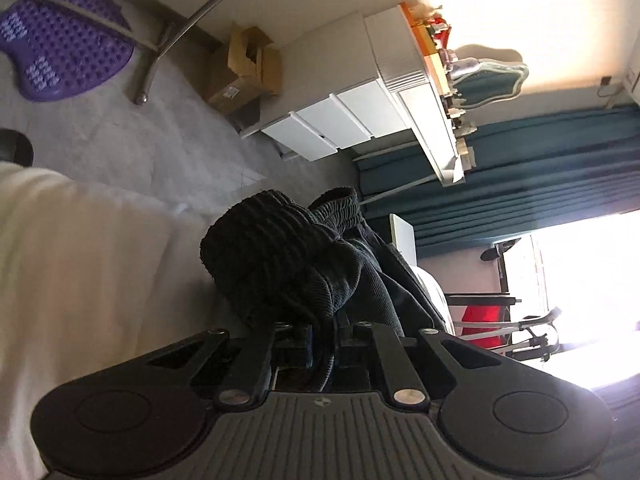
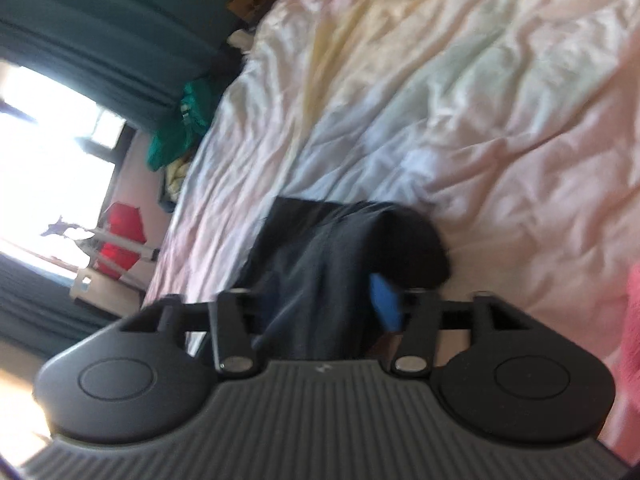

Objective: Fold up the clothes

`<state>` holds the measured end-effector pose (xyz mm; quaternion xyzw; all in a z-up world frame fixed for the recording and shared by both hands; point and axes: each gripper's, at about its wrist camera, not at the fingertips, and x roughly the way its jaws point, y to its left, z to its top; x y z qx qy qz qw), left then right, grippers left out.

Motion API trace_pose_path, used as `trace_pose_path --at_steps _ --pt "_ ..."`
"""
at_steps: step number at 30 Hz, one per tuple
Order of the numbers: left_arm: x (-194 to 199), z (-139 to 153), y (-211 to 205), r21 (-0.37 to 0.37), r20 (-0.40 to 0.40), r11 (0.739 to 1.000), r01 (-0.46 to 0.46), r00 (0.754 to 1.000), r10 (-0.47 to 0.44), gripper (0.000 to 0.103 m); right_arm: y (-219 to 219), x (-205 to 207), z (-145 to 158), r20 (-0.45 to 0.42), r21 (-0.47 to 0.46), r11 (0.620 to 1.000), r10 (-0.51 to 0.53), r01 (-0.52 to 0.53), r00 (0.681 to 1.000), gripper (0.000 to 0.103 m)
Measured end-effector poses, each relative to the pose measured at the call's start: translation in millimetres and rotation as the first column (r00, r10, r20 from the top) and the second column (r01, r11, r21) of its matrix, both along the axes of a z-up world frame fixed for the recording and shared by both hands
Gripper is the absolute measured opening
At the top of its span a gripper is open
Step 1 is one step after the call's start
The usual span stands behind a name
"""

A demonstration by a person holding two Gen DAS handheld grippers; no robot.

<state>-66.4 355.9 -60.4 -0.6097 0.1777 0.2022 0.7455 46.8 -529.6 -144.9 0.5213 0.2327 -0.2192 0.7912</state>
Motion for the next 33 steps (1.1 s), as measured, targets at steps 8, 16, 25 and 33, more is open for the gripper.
trace_pose_path --at_steps 8,16,25,33 --pt "6 -18 2 -0.054 0.024 0.998 -0.010 1.000 0.011 0.009 8 55 -12 -0.193 -0.103 0.994 0.026 -0.047 0.981 0.060" --pt "6 -17 4 -0.015 0.078 0.999 0.029 0.997 -0.028 0.009 15 72 10 0.015 -0.252 0.967 -0.034 0.036 0.999 0.007" --pt "1 -19 5 -0.030 0.123 0.999 0.042 0.992 -0.038 0.009 6 1 22 0.161 -0.166 0.967 -0.168 0.194 0.973 0.007" --pt "-3 -17 8 -0.041 0.087 0.998 0.039 0.996 -0.036 0.010 -19 -49 -33 -0.134 0.181 0.923 -0.318 0.339 0.938 0.010"
